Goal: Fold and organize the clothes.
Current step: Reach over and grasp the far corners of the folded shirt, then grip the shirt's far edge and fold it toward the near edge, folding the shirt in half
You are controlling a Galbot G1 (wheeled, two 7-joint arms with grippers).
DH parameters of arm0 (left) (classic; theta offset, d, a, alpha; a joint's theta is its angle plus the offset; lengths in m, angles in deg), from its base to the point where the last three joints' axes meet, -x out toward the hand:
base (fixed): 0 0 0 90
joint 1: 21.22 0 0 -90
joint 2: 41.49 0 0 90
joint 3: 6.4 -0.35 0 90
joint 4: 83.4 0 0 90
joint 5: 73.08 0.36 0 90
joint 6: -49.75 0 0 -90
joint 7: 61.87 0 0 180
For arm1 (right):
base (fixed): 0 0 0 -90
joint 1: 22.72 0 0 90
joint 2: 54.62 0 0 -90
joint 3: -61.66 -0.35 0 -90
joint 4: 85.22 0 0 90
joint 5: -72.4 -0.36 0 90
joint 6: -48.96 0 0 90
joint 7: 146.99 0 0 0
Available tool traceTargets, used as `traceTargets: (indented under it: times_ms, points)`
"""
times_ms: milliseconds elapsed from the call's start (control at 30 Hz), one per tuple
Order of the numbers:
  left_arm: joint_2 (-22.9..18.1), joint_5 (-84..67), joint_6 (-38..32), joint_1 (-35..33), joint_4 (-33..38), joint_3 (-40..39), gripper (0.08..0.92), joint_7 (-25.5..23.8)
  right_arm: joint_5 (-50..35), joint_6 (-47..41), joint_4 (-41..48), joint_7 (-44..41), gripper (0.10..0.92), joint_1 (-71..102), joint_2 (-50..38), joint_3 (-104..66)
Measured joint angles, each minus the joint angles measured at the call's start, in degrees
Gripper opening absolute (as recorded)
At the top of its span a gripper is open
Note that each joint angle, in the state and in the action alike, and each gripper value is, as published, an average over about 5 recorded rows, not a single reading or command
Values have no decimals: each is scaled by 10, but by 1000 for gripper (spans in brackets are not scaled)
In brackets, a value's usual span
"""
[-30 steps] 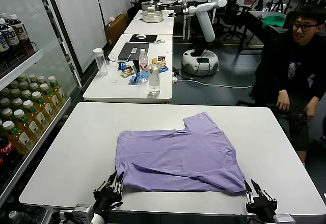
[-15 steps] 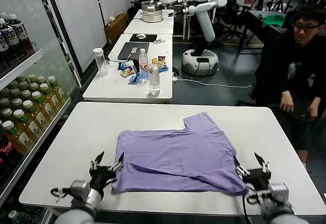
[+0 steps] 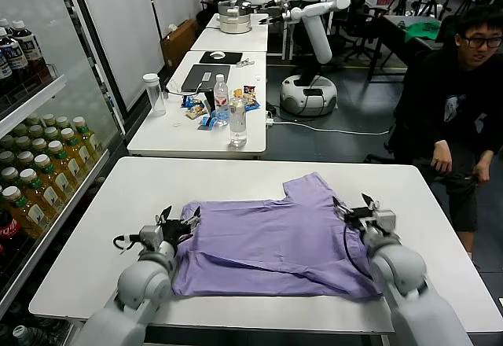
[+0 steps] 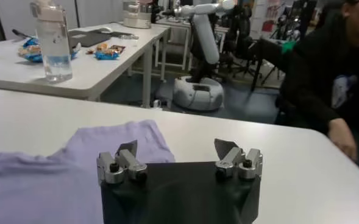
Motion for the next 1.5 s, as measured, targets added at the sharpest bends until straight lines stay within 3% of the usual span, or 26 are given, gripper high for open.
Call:
traceTargets:
  times_ms: [400, 600, 900, 1200, 1367, 1500]
  points:
    - [-5, -2, 7, 57, -75, -31, 817, 3, -6, -1, 172, -11, 823, -130, 50, 49]
    - [-5, -12, 2, 57, -79, -42, 680, -6, -13, -1, 230, -16, 788, -159, 66, 53]
    - [-6, -31, -3, 51, -82, -47, 420, -19, -24, -2, 261, -24, 552, -168, 71, 65]
    - [-3, -51, -19, 40, -71, -43, 161, -33, -26, 5, 239, -29, 292, -153, 64, 72]
    - [3, -63, -36, 31, -56, -36, 96, -39, -31, 6, 203, -27, 149, -136, 52, 68]
    - [11, -73, -50, 22, -35, -29, 96, -43, -39, 5, 160, -23, 111, -117, 37, 60]
